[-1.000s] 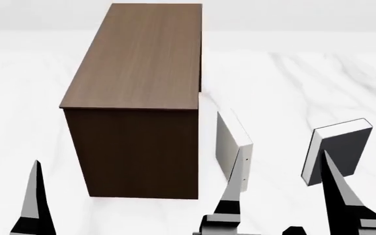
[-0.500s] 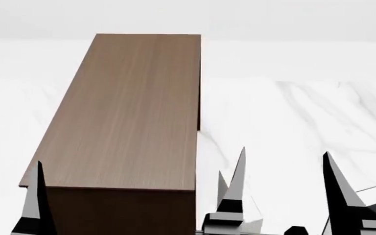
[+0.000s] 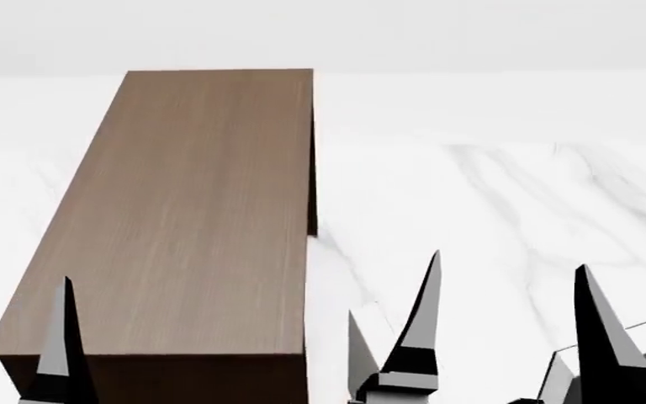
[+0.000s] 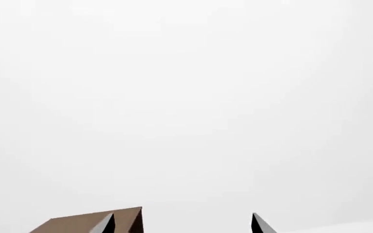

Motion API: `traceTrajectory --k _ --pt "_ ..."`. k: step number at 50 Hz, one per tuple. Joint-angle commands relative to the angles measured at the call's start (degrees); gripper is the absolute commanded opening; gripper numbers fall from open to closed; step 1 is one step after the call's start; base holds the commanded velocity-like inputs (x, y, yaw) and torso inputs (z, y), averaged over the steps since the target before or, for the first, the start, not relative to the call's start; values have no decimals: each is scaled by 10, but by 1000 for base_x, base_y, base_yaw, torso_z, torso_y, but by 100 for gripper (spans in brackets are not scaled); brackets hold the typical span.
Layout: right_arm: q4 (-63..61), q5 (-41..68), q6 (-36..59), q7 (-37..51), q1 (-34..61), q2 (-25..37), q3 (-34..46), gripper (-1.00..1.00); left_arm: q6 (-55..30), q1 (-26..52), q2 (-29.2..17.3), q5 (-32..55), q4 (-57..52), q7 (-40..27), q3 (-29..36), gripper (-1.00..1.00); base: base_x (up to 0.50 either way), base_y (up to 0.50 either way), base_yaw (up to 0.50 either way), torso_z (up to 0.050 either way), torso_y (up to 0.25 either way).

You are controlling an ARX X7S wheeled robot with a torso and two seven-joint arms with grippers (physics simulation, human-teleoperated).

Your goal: Pick up the book in the middle and place it on the cabinet shelf.

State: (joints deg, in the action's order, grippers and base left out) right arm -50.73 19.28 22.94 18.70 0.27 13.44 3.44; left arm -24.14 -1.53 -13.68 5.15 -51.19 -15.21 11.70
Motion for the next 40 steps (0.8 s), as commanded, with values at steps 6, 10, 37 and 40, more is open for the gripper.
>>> traceTrajectory --k 6,10,37,40 --pt "1 10 -21 14 -5 9 0 100 -10 4 -4 7 -11 -7 3 100 0 0 -500 0 0" --pt "4 12 -24 16 -5 11 0 100 -7 4 -4 7 -8 -8 6 100 0 0 -500 0 0" --pt "1 -27 8 57 11 34 28 100 10 -1 -8 44 -4 -9 -10 100 0 0 -307 12 0" --pt "3 -28 9 59 12 35 30 100 11 -2 -9 47 -4 -10 -10 100 0 0 0 50 0"
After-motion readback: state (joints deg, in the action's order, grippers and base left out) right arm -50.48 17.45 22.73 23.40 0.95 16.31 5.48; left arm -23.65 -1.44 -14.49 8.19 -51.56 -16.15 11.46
